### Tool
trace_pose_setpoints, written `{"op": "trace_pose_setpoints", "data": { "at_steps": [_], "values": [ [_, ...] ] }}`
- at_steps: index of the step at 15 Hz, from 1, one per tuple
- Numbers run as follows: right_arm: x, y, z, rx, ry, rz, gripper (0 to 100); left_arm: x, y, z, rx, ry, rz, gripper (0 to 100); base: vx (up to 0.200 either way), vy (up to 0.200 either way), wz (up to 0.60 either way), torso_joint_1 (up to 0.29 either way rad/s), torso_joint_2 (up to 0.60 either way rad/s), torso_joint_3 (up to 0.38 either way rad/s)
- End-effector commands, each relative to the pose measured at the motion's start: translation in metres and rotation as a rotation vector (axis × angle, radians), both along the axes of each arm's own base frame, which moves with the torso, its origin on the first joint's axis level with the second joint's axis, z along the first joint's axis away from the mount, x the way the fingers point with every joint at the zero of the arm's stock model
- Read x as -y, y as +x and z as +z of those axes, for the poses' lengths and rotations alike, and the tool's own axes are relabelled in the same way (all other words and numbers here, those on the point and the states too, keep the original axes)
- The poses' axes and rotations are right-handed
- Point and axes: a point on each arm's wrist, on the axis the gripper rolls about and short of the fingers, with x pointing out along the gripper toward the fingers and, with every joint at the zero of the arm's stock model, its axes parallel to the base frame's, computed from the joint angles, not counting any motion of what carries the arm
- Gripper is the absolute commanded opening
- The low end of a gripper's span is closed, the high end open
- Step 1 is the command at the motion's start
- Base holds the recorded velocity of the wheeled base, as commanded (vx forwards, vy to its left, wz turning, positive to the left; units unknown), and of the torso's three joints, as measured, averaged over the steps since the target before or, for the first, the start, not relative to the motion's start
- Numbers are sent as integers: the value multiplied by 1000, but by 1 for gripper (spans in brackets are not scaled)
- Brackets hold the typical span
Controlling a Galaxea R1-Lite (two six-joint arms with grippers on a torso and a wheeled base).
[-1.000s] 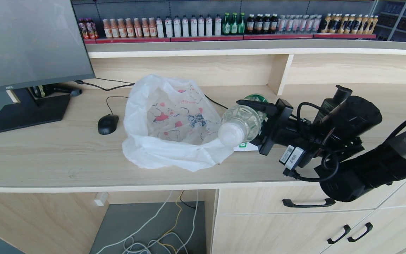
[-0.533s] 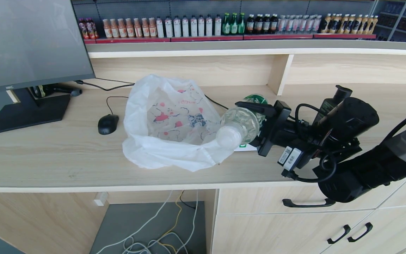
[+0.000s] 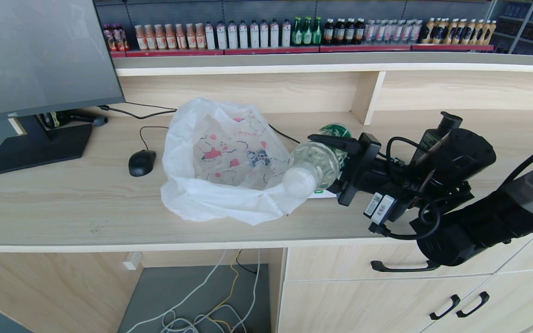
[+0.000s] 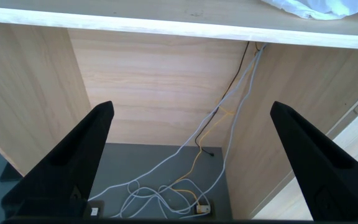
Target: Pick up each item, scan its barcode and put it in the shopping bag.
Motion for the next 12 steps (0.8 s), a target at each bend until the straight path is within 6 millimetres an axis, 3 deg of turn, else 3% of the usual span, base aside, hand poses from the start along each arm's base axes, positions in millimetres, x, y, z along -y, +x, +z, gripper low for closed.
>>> {"op": "trace_pose_setpoints", "data": {
  "at_steps": [1, 5, 12],
  "values": [
    [0, 0, 0, -1, 0, 1, 0, 0, 0, 0, 0, 0, -1, 100, 0, 0, 0, 0, 0, 0],
    [1, -5, 5, -16, 8, 9, 0, 0, 0, 0, 0, 0, -1, 100, 0, 0, 0, 0, 0, 0],
    [12, -31, 40, -35, 87, -13, 0, 0, 0, 0, 0, 0, 1, 100, 0, 0, 0, 0, 0, 0]
  ]
}}
